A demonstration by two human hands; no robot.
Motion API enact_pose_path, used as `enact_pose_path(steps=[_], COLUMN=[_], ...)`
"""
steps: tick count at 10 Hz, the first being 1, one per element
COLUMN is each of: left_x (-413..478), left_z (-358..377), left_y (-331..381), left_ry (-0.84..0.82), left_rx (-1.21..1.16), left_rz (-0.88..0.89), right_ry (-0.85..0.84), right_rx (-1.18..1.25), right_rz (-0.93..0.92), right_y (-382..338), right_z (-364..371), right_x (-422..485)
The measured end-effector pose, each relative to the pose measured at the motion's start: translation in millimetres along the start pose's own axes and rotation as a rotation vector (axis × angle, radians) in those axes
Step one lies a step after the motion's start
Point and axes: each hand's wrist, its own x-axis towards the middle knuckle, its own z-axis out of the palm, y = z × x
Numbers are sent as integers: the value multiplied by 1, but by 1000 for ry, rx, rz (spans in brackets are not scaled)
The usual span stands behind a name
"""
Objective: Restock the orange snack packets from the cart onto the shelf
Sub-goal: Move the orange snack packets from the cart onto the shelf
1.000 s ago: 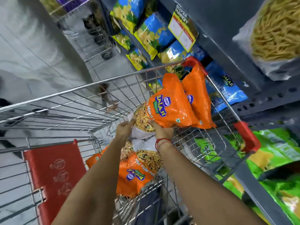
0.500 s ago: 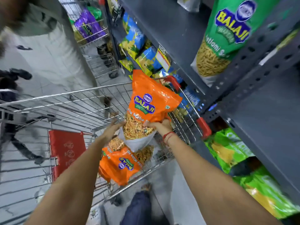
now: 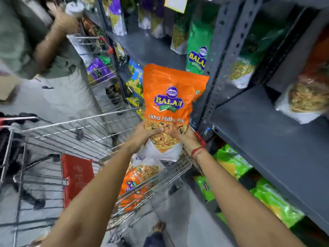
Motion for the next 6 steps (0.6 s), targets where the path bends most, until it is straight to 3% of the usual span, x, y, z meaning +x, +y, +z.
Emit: enact_pose_path(steps=[1, 2, 4, 6], left_x=[-8, -12, 13, 29], left_z=[29, 52, 109, 183], left_y=[16, 31, 98, 149], left_ry=[-52, -202, -118, -176], left_rx=[9, 154, -119, -110], left_rz=[28, 63, 170, 302], right_ry=[195, 191, 283, 402], right_rx=[137, 180, 61, 104], right_rz=[-35, -141, -235, -245], right_y=[68, 38, 46, 47], right_z=[-36, -49, -105, -153], right_x=[38, 16, -41, -84])
